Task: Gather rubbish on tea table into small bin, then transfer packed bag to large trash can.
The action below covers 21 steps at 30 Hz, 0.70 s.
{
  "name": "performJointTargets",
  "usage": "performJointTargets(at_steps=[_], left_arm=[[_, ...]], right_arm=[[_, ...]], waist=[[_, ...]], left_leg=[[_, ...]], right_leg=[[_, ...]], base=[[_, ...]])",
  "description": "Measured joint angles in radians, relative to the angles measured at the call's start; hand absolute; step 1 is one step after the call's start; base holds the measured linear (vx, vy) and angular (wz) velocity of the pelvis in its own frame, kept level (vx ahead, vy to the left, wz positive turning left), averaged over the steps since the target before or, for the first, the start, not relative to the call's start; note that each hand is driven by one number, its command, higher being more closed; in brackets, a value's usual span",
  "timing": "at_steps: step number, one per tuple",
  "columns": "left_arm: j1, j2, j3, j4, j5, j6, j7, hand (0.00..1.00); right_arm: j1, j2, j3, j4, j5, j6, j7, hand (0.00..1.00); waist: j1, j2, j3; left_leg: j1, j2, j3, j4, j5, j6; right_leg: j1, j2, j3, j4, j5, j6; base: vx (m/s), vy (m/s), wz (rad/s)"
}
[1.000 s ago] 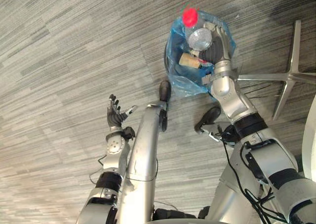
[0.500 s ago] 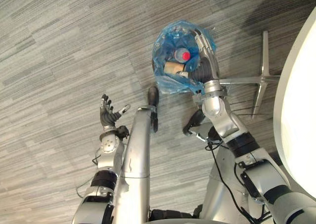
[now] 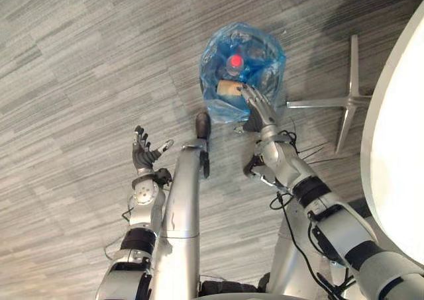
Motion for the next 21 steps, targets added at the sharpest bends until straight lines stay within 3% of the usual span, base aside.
performJointTargets(at_steps=[5, 10, 21], left_arm=[[-0.032, -0.007, -0.026, 0.021, -0.005, 0.0, -0.002, 0.0], [-0.037, -0.007, -0.026, 0.027, -0.006, 0.0, -0.002, 0.0], [-0.037, -0.009, -0.023, 0.027, 0.001, 0.008, -0.003, 0.0]], right_arm=[[-0.025, -0.012, 0.019, 0.039, 0.001, -0.003, 0.028, 1.0], [-0.046, -0.012, 0.017, 0.044, 0.07, -0.019, 0.026, 1.0], [0.015, -0.014, -0.015, -0.148, 0.118, -0.027, 0.028, 1.0]], waist=[[0.021, 0.0, 0.0], [0.022, 0.0, 0.0], [0.021, 0.001, 0.0]], left_leg=[[-0.026, -0.015, -0.013, 0.0, 0.006, -0.015], [-0.032, -0.015, -0.013, 0.0, 0.006, -0.014], [-0.007, -0.015, -0.019, 0.003, 0.017, -0.008]], right_leg=[[-0.029, -0.003, 0.011, 0.023, -0.009, -0.002], [-0.034, -0.004, 0.011, 0.025, -0.017, 0.011], [0.005, -0.005, 0.002, 0.025, -0.013, 0.005]], base=[[-0.04, 0.009, 0.14], [-0.06, 0.022, 0.03], [-0.04, 0.025, 0.02]])
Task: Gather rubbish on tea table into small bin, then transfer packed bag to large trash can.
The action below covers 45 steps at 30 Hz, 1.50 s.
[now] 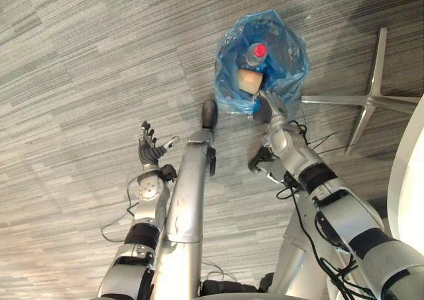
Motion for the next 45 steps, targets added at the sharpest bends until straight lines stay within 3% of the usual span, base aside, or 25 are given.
performJointTargets(at_steps=[6, 10, 15, 18, 20, 25, 27, 28, 29, 31, 32, 34, 35, 36, 37, 38, 39, 40, 43, 45], left_arm=[[0.001, -0.015, 0.008, -0.007, 0.015, 0.019, -0.022, 0.0], [0.05, -0.058, 0.006, -0.016, 0.026, 0.037, -0.03, 0.0], [0.202, -0.062, -0.015, -0.052, 0.043, 0.047, -0.063, 0.0], [0.293, -0.05, -0.032, -0.048, 0.045, 0.054, -0.084, 0.0], [0.351, -0.021, -0.067, -0.03, 0.064, 0.057, -0.091, 0.0], [0.407, 0.021, -0.068, 0.004, 0.084, 0.063, -0.108, 0.0], [0.437, 0.041, -0.067, -0.032, 0.084, 0.063, -0.108, 0.0], [0.435, 0.049, -0.066, -0.046, 0.086, 0.063, -0.109, 0.0], [0.434, 0.052, -0.06, -0.077, 0.098, 0.062, -0.109, 0.0], [0.432, 0.06, -0.044, -0.138, 0.126, 0.058, -0.109, 0.0], [0.443, 0.065, -0.044, -0.186, 0.14, 0.054, -0.109, 0.0], [0.469, 0.062, -0.035, -0.261, 0.15, 0.048, -0.108, 0.0], [0.495, 0.05, -0.019, -0.309, 0.15, 0.039, -0.103, 0.0], [0.511, 0.043, -0.019, -0.329, 0.151, 0.037, -0.101, 0.0], [0.525, 0.027, -0.03, -0.356, 0.151, 0.033, -0.102, 0.0], [0.535, 0.021, -0.062, -0.398, 0.151, 0.032, -0.106, 0.0], [0.537, 0.02, -0.084, -0.431, 0.151, 0.031, -0.108, 0.0], [0.522, 0.021, -0.103, -0.464, 0.151, 0.03, -0.108, 0.0], [0.443, 0.039, -0.133, -0.491, 0.173, 0.022, -0.108, 0.0], [0.401, 0.063, -0.143, -0.51, 0.211, 0.009, -0.108, 0.0]], right_arm=[[0.082, 0.026, -0.014, -0.155, 0.036, -0.004, 0.005, 1.0], [0.268, 0.08, -0.043, -0.365, 0.15, -0.024, 0.029, 1.0], [0.486, 0.131, -0.048, -0.571, 0.313, -0.076, 0.096, 1.0], [0.572, 0.155, -0.048, -0.639, 0.367, -0.107, 0.133, 1.0], [0.626, 0.155, -0.04, -0.674, 0.4, -0.133, 0.151, 1.0], [0.629, 0.138, -0.032, -0.674, 0.452, -0.153, 0.198, 1.0], [0.617, 0.139, -0.016, -0.674, 0.476, -0.164, 0.219, 1.0], [0.616, 0.137, -0.016, -0.674, 0.478, -0.17, 0.221, 1.0], [0.617, 0.126, -0.019, -0.674, 0.482, -0.171, 0.224, 1.0], [0.623, 0.121, -0.021, -0.683, 0.51, -0.178, 0.234, 1.0], [0.615, 0.121, -0.026, -0.683, 0.517, -0.179, 0.235, 1.0], [0.583, 0.123, -0.023, -0.683, 0.522, -0.185, 0.236, 1.0], [0.548, 0.123, -0.022, -0.683, 0.545, -0.187, 0.236, 1.0], [0.532, 0.12, -0.022, -0.683, 0.557, -0.19, 0.236, 1.0], [0.508, 0.099, -0.03, -0.683, 0.589, -0.197, 0.234, 1.0], [0.498, 0.073, -0.05, -0.681, 0.604, -0.198, 0.233, 1.0], [0.49, 0.048, -0.061, -0.677, 0.627, -0.197, 0.23, 1.0], [0.459, 0.018, -0.065, -0.651, 0.642, -0.197, 0.225, 1.0], [0.4, -0.011, -0.104, -0.615, 0.663, -0.184, 0.216, 1.0], [0.378, -0.019, -0.104, -0.616, 0.667, -0.184, 0.222, 1.0]], waist=[[-0.002, 0.0, -0.002], [-0.005, -0.003, -0.004], [-0.01, -0.036, -0.041], [-0.027, -0.052, -0.057], [-0.032, -0.052, -0.108], [-0.026, -0.051, -0.174], [-0.031, -0.05, -0.197], [-0.033, -0.047, -0.199], [-0.034, -0.033, -0.208], [-0.044, -0.026, -0.209], [-0.044, -0.026, -0.209], [-0.003, -0.024, -0.214], [0.007, -0.012, -0.224], [0.005, 0.001, -0.239], [-0.001, 0.047, -0.26], [-0.008, 0.073, -0.273], [-0.007, 0.083, -0.274], [-0.014, 0.083, -0.274], [-0.04, 0.065, -0.272], [-0.059, 0.072, -0.276]], left_leg=[[0.104, 0.012, 0.009, -0.033, -0.006, -0.001], [0.277, 0.033, 0.031, -0.085, -0.003, -0.003], [0.538, 0.044, 0.057, -0.213, -0.006, 0.0], [0.728, 0.051, 0.088, -0.342, 0.013, 0.008], [0.83, 0.05, 0.091, -0.448, 0.044, 0.006], [0.997, 0.066, 0.132, -0.626, 0.105, 0.011], [1.016, 0.066, 0.141, -0.63, 0.105, 0.012], [1.021, 0.061, 0.136, -0.626, 0.11, 0.022], [1.025, 0.065, 0.112, -0.634, 0.117, 0.033], [1.038, 0.049, 0.063, -0.623, 0.114, 0.038], [1.045, 0.025, 0.034, -0.605, 0.114, 0.038], [1.048, 0.004, 0.023, -0.604, 0.125, 0.029], [1.041, -0.001, 0.012, -0.632, 0.157, 0.019], [1.027, 0.0, -0.005, -0.656, 0.176, 0.018], [1.017, 0.009, -0.058, -0.73, 0.232, 0.009], [1.029, 0.015, -0.092, -0.811, 0.256, -0.002], [1.049, 0.019, -0.09, -0.876, 0.244, -0.01], [1.054, 0.027, -0.056, -0.919, 0.169, -0.029], [1.019, 0.012, 0.09, -0.729, 0.156, -0.006], [1.071, 0.04, 0.121, -0.552, 0.092, 0.014]], right_leg=[[0.112, 0.008, -0.013, -0.041, -0.001, 0.003], [0.304, 0.016, -0.043, -0.111, 0.006, -0.008], [0.563, 0.05, -0.063, -0.269, 0.038, 0.006], [0.749, 0.077, -0.081, -0.411, 0.069, 0.037], [0.847, 0.111, -0.091, -0.536, 0.121, 0.039], [0.994, 0.188, -0.067, -0.772, 0.228, 0.051], [1.004, 0.198, -0.027, -0.782, 0.241, 0.056], [1.005, 0.202, 0.017, -0.778, 0.249, 0.069], [1.022, 0.235, 0.071, -0.801, 0.264, 0.108], [1.042, 0.233, 0.147, -0.602, 0.167, 0.115], [1.083, 0.235, 0.183, -0.516, 0.116, 0.137], [1.145, 0.238, 0.202, -0.562, 0.043, 0.11], [1.172, 0.255, 0.191, -0.64, 0.001, 0.08], [1.174, 0.266, 0.179, -0.678, -0.015, 0.074], [1.163, 0.298, 0.145, -0.696, -0.002, 0.058], [1.147, 0.311, 0.104, -0.694, 0.005, 0.044], [1.15, 0.315, 0.067, -0.697, 0.016, 0.025], [1.149, 0.302, 0.024, -0.722, 0.042, -0.005], [1.148, 0.247, -0.061, -0.77, 0.093, -0.028], [1.146, 0.242, -0.086, -0.793, 0.123, -0.042]], base=[[-0.06, 0.031, 0.01], [-0.02, 0.012, 0.09], [0.05, -0.016, -0.09], [0.13, -0.06, -0.04], [0.14, -0.015, -0.08], [0.15, 0.013, -0.3], [0.1, 0.041, -0.35], [0.03, 0.054, -0.02], [0.0, -0.009, 0.19], [-0.01, -0.061, 0.77], [-0.05, -0.101, 1.07], [-0.17, -0.174, 0.52], [-0.23, -0.17, 0.21], [-0.25, -0.173, 0.55], [-0.28, -0.173, 0.86], [-0.28, -0.178, 1.08], [-0.28, -0.179, 1.15], [-0.27, -0.108, 1.04], [-0.22, -0.093, 0.9], [-0.18, -0.052, 0.47]])
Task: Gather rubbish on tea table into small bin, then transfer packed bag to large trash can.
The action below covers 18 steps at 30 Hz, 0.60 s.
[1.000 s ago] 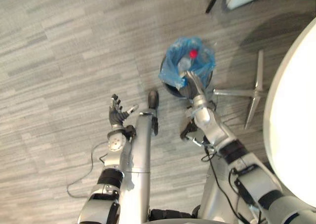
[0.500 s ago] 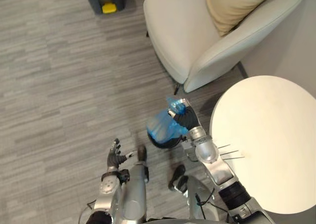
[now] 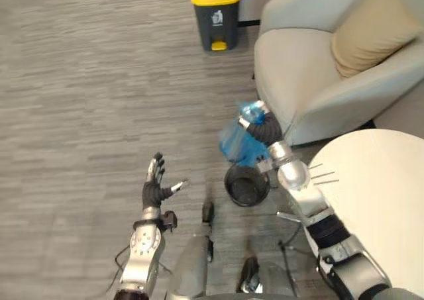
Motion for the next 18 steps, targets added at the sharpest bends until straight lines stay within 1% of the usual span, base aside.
performJointTargets(at_steps=[1, 2, 3, 4, 5, 7, 9, 11, 13, 14, 15, 16, 17, 18], left_arm=[[-0.022, 0.004, -0.006, 0.001, 0.009, 0.0, 0.001, 0.0], [-0.086, 0.007, -0.033, 0.014, 0.038, 0.0, 0.007, 0.0], [-0.11, 0.009, -0.046, 0.021, 0.052, 0.0, 0.009, 0.0], [-0.151, 0.014, -0.075, 0.041, 0.08, 0.0, 0.013, 0.0], [-0.187, 0.021, -0.093, 0.07, 0.114, 0.0, 0.018, 0.0], [-0.223, 0.029, -0.123, 0.106, 0.147, 0.008, 0.022, 0.0], [-0.238, 0.03, -0.148, 0.126, 0.157, 0.014, 0.026, 0.0], [-0.244, 0.03, -0.18, 0.156, 0.175, 0.022, 0.025, 0.0], [-0.245, 0.028, -0.232, 0.206, 0.187, 0.029, 0.02, 0.0], [-0.245, 0.025, -0.242, 0.215, 0.186, 0.032, 0.019, 0.0], [-0.246, 0.016, -0.26, 0.231, 0.186, 0.036, 0.018, 0.0], [-0.247, 0.005, -0.276, 0.247, 0.186, 0.037, 0.017, 0.0], [-0.248, 0.0, -0.282, 0.257, 0.186, 0.038, 0.017, 0.0], [-0.261, -0.019, -0.303, 0.285, 0.187, 0.042, 0.016, 0.0]], right_arm=[[-0.002, -0.001, 0.001, 0.0, 0.001, 0.0, 0.001, 1.0], [-0.005, -0.001, 0.001, 0.0, 0.009, 0.0, 0.015, 1.0], [-0.007, 0.0, 0.007, 0.0, 0.01, 0.001, 0.019, 1.0], [-0.012, 0.005, 0.018, -0.001, 0.01, 0.001, 0.031, 1.0], [-0.013, 0.008, 0.025, -0.001, 0.01, 0.002, 0.04, 1.0], [-0.013, 0.024, 0.03, -0.001, 0.01, 0.005, 0.048, 1.0], [-0.013, 0.036, 0.036, -0.003, 0.03, 0.007, 0.062, 1.0], [-0.014, 0.05, 0.079, -0.008, 0.038, 0.01, 0.068, 1.0], [-0.018, 0.078, 0.168, -0.02, 0.051, 0.013, 0.096, 1.0], [-0.018, 0.087, 0.186, -0.032, 0.06, 0.015, 0.106, 1.0], [-0.019, 0.101, 0.224, -0.063, 0.075, 0.015, 0.117, 1.0], [-0.026, 0.114, 0.256, -0.09, 0.082, 0.015, 0.128, 1.0], [-0.033, 0.121, 0.278, -0.093, 0.084, 0.015, 0.13, 1.0], [-0.043, 0.125, 0.333, -0.093, 0.104, 0.017, 0.151, 1.0]], waist=[[-0.003, 0.001, 0.0], [-0.019, 0.003, -0.002], [-0.028, 0.004, -0.003], [-0.038, 0.007, -0.005], [-0.054, 0.001, -0.012], [-0.06, -0.002, -0.021], [-0.055, -0.005, -0.023], [-0.055, -0.006, -0.038], [-0.054, -0.008, -0.078], [-0.055, -0.009, -0.082], [-0.056, -0.016, -0.095], [-0.055, -0.021, -0.105], [-0.055, -0.022, -0.111], [-0.054, -0.025, -0.115]], left_leg=[[0.025, 0.013, 0.007, 0.037, -0.054, -0.003], [0.081, 0.038, 0.022, 0.056, -0.13, -0.018], [0.108, 0.043, 0.024, 0.027, -0.141, -0.029], [0.16, 0.044, 0.034, -0.083, -0.143, -0.034], [0.187, 0.028, 0.034, -0.19, -0.104, -0.042], [0.225, 0.006, 0.036, -0.283, -0.042, -0.029], [0.242, -0.005, 0.046, -0.314, -0.019, -0.018], [0.264, -0.013, 0.058, -0.343, -0.005, -0.012], [0.29, -0.02, 0.078, -0.373, 0.006, -0.003], [0.294, -0.02, 0.081, -0.373, 0.006, -0.003], [0.297, -0.023, 0.086, -0.374, 0.006, -0.003], [0.297, -0.023, 0.095, -0.376, 0.006, -0.003], [0.298, -0.023, 0.1, -0.377, 0.006, -0.002], [0.32, -0.023, 0.105, -0.385, 0.01, 0.002]], right_leg=[[0.0, 0.001, -0.006, -0.006, 0.007, -0.001], [0.001, 0.002, -0.027, -0.024, 0.026, -0.004], [0.003, 0.003, -0.035, -0.037, 0.036, -0.002], [0.003, 0.01, -0.042, -0.066, 0.062, 0.002], [0.0, 0.01, -0.047, -0.102, 0.095, 0.009], [0.003, 0.01, -0.044, -0.149, 0.134, 0.025], [0.012, 0.009, -0.03, -0.176, 0.162, 0.035], [0.027, 0.011, -0.011, -0.205, 0.186, 0.044], [0.048, 0.021, 0.02, -0.257, 0.222, 0.054], [0.055, 0.023, 0.027, -0.269, 0.23, 0.055], [0.06, 0.024, 0.04, -0.286, 0.241, 0.06], [0.06, 0.028, 0.05, -0.299, 0.255, 0.058], [0.061, 0.029, 0.054, -0.306, 0.262, 0.059], [0.084, 0.037, 0.067, -0.329, 0.28, 0.059]], base=[[-0.17, 0.023, 0.33], [-0.11, 0.023, 0.37], [-0.12, 0.04, 0.39], [-0.11, 0.067, 0.23], [-0.13, 0.081, 0.15], [-0.07, 0.094, 0.04], [-0.05, 0.122, -0.11], [-0.05, 0.116, -0.18], [-0.01, 0.098, -0.24], [-0.02, 0.083, -0.22], [-0.05, 0.084, -0.22], [-0.05, 0.068, -0.23], [-0.06, 0.058, -0.25], [-0.06, 0.039, -0.17]])
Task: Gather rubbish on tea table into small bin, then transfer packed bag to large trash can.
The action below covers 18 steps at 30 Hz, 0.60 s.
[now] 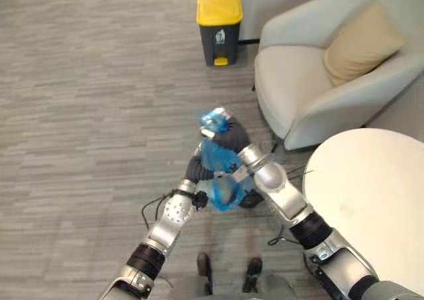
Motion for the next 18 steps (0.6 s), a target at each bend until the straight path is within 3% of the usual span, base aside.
performJointTargets(at_steps=[3, 4, 14, 15, 18], left_arm=[[-0.03, -0.004, -0.015, 0.037, 0.0, 0.001, 0.0, 0.0], [-0.043, -0.002, -0.014, 0.056, 0.0, 0.0, 0.001, 1.0], [-0.05, 0.011, -0.014, 0.102, 0.029, 0.003, 0.023, 1.0], [-0.05, 0.01, -0.013, 0.102, 0.029, 0.003, 0.033, 1.0], [-0.049, 0.007, -0.011, 0.102, 0.029, 0.006, 0.05, 1.0]], right_arm=[[-0.003, 0.002, 0.051, 0.0, 0.023, 0.02, 0.02, 1.0], [-0.008, 0.002, 0.066, 0.0, 0.035, 0.022, 0.022, 1.0], [-0.032, 0.001, 0.125, 0.0, 0.121, 0.056, 0.038, 1.0], [-0.032, 0.001, 0.134, 0.0, 0.119, 0.056, 0.038, 0.0], [-0.032, 0.002, 0.135, 0.0, 0.104, 0.055, 0.038, 0.0]], waist=[[0.001, -0.009, -0.012], [0.001, -0.012, -0.014], [0.003, -0.016, -0.018], [0.003, -0.016, -0.018], [0.003, -0.016, -0.019]], left_leg=[[0.019, -0.001, 0.001, -0.024, 0.015, 0.0], [0.026, 0.0, 0.001, -0.041, 0.019, 0.0], [0.046, 0.015, 0.021, -0.081, 0.055, -0.015], [0.046, 0.018, 0.02, -0.081, 0.057, -0.017], [0.049, 0.022, 0.016, -0.081, 0.061, -0.015]], right_leg=[[0.011, 0.005, 0.013, -0.014, 0.011, 0.0], [0.01, 0.01, 0.017, -0.017, 0.015, 0.0], [0.028, 0.042, 0.039, -0.083, 0.067, -0.013], [0.029, 0.045, 0.039, -0.086, 0.069, -0.016], [0.042, 0.054, 0.037, -0.106, 0.078, -0.021]], base=[[-0.08, 0.032, -0.08], [-0.09, 0.009, -0.08], [-0.05, 0.002, -0.08], [0.0, 0.0, 0.0], [0.01, 0.001, 0.01]])
